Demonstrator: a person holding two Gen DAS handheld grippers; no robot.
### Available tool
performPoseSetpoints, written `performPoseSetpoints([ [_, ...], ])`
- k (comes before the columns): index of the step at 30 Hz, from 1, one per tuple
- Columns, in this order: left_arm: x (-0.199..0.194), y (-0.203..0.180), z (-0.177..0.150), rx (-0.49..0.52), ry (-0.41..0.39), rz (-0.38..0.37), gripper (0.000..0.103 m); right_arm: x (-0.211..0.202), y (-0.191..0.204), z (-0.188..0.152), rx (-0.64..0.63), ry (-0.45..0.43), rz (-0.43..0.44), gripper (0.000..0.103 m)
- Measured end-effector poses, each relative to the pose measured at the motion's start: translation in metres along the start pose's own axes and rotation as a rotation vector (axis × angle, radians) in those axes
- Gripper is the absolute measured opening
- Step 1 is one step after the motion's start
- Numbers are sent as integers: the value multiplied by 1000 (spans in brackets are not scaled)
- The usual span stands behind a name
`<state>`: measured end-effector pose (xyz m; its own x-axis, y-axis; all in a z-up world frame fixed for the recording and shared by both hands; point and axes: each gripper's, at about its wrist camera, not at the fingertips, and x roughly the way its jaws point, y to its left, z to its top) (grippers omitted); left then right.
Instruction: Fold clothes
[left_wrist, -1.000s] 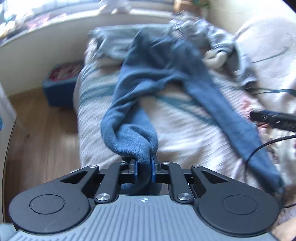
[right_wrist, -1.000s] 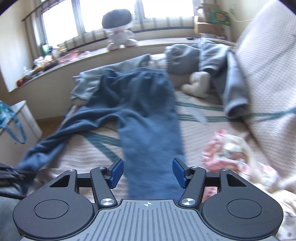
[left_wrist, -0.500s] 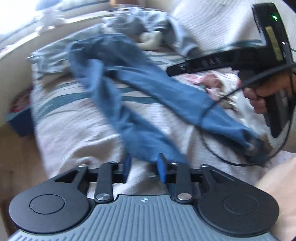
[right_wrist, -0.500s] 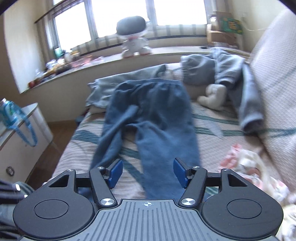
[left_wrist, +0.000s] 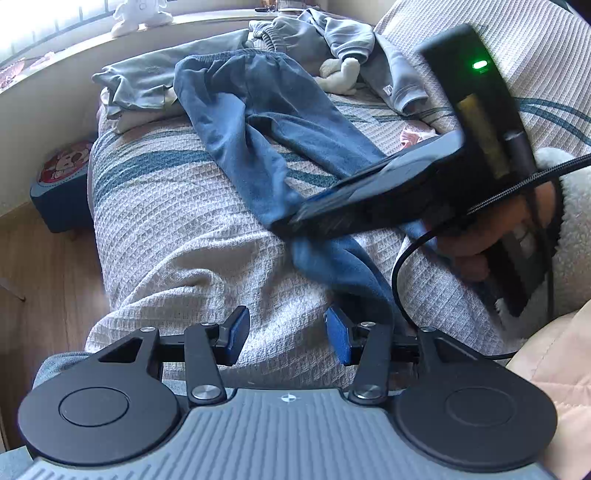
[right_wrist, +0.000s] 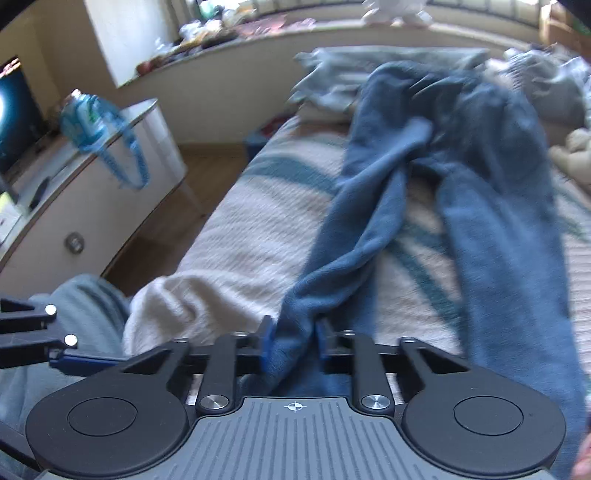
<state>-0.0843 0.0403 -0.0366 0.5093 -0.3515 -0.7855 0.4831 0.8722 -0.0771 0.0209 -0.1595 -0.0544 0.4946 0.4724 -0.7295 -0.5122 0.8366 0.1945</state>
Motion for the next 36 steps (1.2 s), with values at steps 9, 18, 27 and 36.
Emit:
performPoseSetpoints([
  [9,12,-16,11,59,-3,-59,45,-88,-94,-47,332,-58,-281,15],
  [18,18,-30,20,90,-1,-79,46,-100,-62,-52,186,-8,-75,17],
  [27,1,-18,16,11,-45,-13,50,-49,4,-31,-171,171,7,18],
  [36,-15,7,8,-101,-64,37,54,-18,9,-43,-130,245,-14,32],
])
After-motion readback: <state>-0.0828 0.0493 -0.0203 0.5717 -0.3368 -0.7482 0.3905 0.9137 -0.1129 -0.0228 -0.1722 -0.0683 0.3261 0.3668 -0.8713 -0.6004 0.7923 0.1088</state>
